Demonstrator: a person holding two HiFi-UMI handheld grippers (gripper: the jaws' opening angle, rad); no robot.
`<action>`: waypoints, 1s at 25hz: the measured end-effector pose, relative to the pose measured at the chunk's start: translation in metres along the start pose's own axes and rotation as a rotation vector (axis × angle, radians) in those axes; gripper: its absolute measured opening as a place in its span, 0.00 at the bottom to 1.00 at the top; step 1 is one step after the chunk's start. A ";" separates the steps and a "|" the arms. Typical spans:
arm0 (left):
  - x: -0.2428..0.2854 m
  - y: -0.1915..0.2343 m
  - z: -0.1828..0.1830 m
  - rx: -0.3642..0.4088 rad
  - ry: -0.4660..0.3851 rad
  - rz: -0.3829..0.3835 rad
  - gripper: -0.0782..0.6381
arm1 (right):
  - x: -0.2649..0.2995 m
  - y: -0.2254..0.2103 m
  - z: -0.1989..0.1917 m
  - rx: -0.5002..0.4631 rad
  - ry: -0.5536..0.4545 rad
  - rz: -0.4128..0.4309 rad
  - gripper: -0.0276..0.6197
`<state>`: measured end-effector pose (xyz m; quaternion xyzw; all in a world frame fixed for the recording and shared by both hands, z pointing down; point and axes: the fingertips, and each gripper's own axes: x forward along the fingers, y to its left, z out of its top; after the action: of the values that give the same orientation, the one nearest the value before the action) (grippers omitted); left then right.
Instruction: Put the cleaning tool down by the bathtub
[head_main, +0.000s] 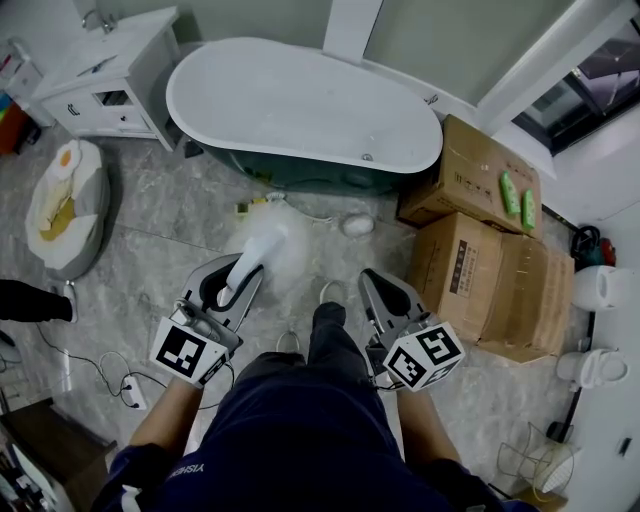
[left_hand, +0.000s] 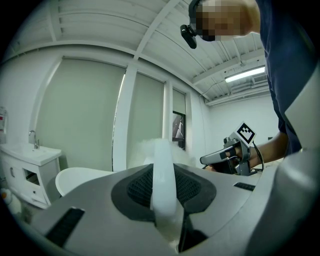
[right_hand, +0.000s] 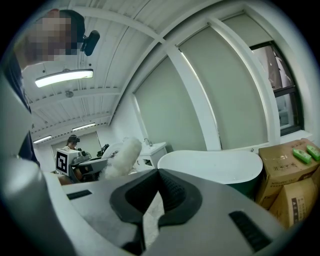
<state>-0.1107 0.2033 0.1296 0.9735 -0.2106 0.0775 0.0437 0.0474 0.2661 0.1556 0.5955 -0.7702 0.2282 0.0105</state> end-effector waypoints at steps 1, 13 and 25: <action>0.004 0.002 0.000 -0.001 -0.001 0.004 0.26 | 0.003 -0.004 0.001 0.002 0.003 0.002 0.05; 0.092 0.038 -0.001 -0.032 0.043 0.097 0.26 | 0.068 -0.086 0.031 0.004 0.045 0.101 0.05; 0.195 0.078 -0.001 -0.083 0.108 0.214 0.26 | 0.135 -0.192 0.067 -0.007 0.119 0.201 0.05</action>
<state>0.0319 0.0540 0.1682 0.9372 -0.3137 0.1254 0.0869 0.2020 0.0827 0.1995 0.5006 -0.8248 0.2604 0.0355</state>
